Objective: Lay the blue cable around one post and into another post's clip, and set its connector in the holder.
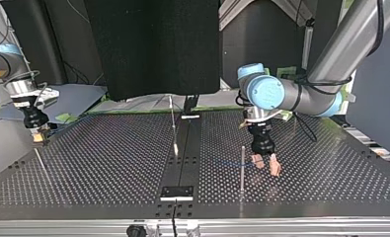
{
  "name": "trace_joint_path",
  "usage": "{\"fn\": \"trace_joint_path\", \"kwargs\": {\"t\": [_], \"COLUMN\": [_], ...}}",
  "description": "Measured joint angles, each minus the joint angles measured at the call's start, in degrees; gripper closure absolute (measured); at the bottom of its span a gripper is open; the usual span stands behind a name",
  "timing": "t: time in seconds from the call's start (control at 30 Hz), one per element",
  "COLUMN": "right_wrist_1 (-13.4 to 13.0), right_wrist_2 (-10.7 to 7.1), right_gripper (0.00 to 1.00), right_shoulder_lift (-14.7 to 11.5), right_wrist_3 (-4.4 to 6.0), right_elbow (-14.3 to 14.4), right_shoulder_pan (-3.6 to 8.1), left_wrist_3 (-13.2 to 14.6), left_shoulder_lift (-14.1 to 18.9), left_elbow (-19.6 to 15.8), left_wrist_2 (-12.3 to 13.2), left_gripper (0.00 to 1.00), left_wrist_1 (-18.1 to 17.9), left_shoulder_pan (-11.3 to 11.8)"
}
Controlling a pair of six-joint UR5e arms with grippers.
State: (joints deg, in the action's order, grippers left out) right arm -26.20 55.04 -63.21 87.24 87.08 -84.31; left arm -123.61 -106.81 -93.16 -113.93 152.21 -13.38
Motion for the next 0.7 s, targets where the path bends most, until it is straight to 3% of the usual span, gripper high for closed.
{"fn": "trace_joint_path", "kwargs": {"t": [0.33,0.7], "right_wrist_1": [-0.6,-0.9], "right_wrist_2": [1.47,1.90], "right_gripper": [1.00,1.00], "right_shoulder_lift": [0.3,0.7], "right_wrist_3": [-0.22,-0.17], "right_elbow": [0.0,-0.6], "right_shoulder_pan": [0.92,1.16], "left_wrist_3": [-3.1,-3.2], "left_shoulder_lift": [0.0,0.0], "left_elbow": [0.0,0.0], "left_wrist_2": [0.1,0.2], "left_gripper": [0.00,0.00], "left_wrist_1": [-0.1,-0.2], "left_shoulder_pan": [-0.1,-0.2]}}
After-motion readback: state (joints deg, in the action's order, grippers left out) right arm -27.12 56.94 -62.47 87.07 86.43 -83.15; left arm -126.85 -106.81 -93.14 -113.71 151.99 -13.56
